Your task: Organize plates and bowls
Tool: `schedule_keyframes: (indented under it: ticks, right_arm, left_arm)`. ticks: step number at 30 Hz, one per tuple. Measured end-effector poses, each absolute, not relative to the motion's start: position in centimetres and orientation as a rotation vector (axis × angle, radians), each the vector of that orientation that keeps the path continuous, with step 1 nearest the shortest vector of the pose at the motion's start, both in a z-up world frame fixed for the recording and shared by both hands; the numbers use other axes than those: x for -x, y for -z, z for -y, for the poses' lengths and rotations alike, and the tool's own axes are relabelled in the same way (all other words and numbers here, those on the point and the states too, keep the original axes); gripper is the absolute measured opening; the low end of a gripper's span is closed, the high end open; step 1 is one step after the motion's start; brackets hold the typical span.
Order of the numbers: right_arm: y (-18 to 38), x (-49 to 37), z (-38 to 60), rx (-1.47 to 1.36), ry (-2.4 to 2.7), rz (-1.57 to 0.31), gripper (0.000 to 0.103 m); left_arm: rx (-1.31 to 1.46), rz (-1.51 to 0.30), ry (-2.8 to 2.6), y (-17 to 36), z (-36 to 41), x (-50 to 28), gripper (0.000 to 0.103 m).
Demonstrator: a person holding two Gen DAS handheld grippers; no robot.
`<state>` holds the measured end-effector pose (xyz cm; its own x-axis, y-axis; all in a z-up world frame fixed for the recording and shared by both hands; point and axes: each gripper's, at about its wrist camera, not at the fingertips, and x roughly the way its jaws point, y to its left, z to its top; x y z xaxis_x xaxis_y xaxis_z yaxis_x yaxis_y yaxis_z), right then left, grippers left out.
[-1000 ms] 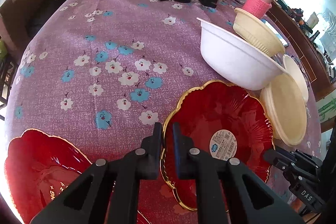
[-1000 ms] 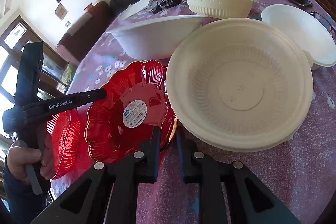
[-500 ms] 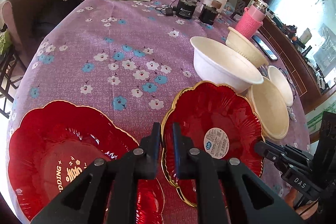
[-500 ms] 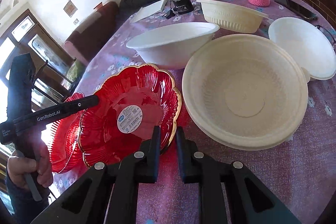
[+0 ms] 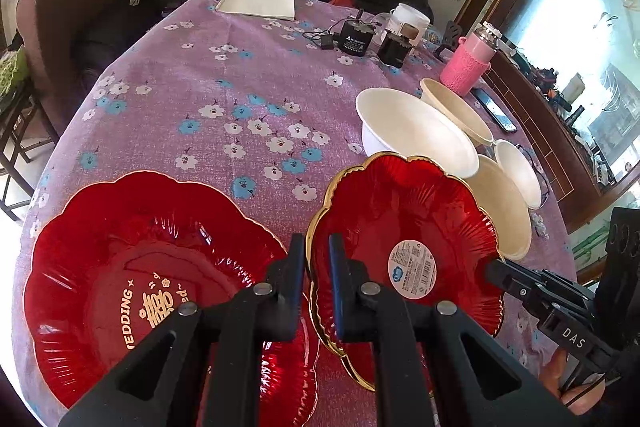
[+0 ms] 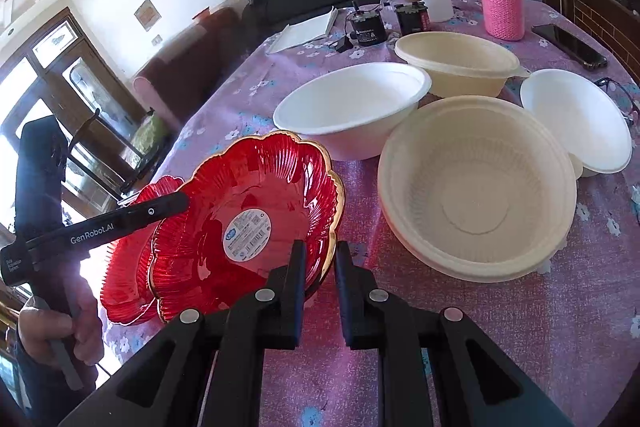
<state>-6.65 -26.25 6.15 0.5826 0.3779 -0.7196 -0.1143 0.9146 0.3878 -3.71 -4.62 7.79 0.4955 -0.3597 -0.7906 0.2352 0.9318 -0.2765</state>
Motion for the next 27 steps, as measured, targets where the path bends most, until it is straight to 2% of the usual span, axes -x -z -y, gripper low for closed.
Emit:
schedule_keyframes:
  ticks: [6,11,27]
  right_arm:
    - [-8.0,7.2,25.1,-0.293,-0.315,-0.872,0.016]
    - [-9.0,7.0,23.5,-0.264,-0.346,-0.860,0.016]
    - [-8.8,4.6,12.8,-0.120,-0.490,-0.895,0.016]
  left_arm:
    - [0.168,-0.951,0.356,-9.1,3.0,4.9,0.011]
    - [0.195,-0.920,0.327,-9.9,1.0,5.8,0.017]
    - [0.331,-0.889,0.134,-8.6,-10.0,8.6,0.018]
